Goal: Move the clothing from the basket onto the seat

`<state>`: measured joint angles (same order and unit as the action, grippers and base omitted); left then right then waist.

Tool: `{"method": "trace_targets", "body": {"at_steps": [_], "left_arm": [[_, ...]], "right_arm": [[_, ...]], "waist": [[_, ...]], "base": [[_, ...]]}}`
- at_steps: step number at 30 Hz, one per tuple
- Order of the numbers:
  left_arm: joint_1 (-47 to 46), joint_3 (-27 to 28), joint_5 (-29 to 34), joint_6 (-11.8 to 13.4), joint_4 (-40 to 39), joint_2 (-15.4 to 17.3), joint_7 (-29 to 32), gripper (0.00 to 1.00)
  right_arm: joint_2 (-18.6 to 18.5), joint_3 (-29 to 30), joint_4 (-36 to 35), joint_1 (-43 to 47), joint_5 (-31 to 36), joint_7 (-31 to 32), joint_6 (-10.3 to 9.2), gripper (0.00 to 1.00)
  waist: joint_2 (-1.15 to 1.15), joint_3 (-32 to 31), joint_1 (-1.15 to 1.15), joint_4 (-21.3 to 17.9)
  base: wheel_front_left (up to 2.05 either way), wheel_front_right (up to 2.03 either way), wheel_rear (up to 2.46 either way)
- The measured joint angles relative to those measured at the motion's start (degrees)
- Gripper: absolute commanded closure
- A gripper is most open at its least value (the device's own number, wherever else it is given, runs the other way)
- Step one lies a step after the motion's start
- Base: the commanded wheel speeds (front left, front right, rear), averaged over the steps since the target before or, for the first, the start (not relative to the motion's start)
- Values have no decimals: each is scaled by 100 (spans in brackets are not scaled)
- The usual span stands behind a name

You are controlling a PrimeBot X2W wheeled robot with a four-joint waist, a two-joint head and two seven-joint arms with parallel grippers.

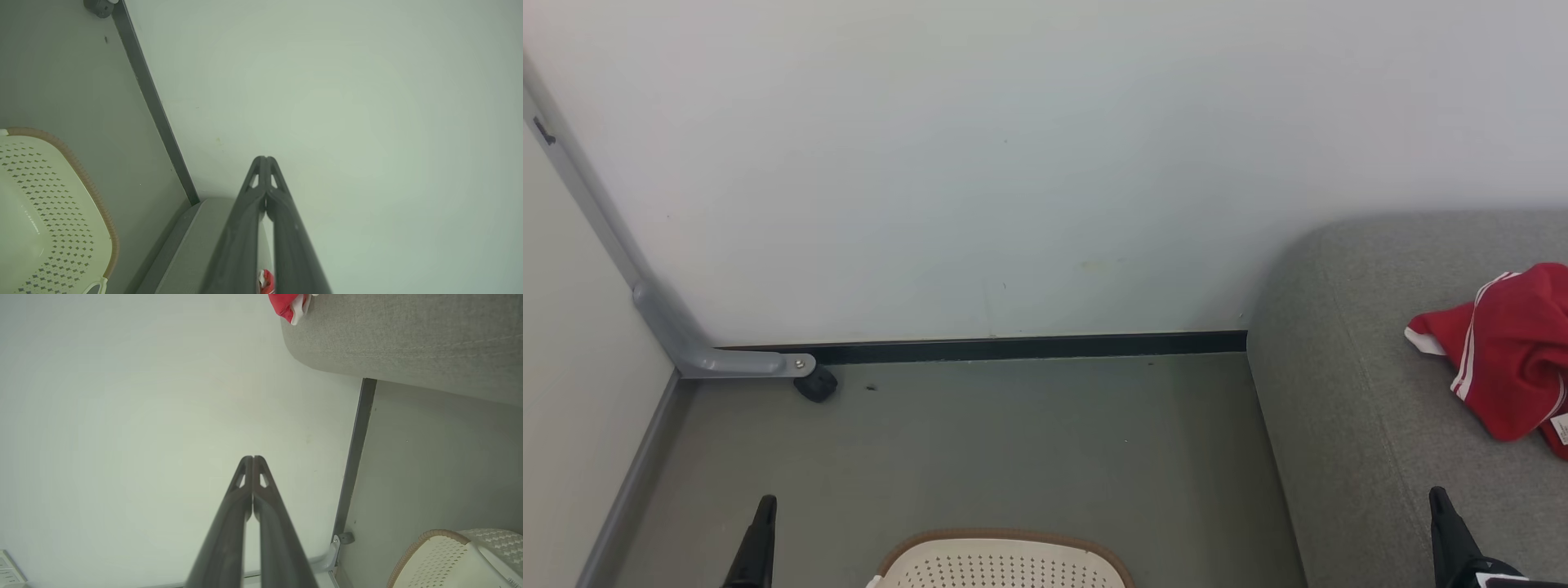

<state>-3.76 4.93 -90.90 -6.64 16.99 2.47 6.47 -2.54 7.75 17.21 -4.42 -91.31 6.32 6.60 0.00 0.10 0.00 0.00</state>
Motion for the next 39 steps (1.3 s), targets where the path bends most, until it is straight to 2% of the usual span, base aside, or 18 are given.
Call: {"method": "trace_targets", "body": {"at_steps": [39], "left_arm": [[-62, 2, -73, -43, 14, -22, 0, 100]], "right_arm": [[5, 7, 2, -1, -2, 0, 4, 100]], "waist": [[0, 0, 0, 0]], "base": [[0, 0, 0]]}}
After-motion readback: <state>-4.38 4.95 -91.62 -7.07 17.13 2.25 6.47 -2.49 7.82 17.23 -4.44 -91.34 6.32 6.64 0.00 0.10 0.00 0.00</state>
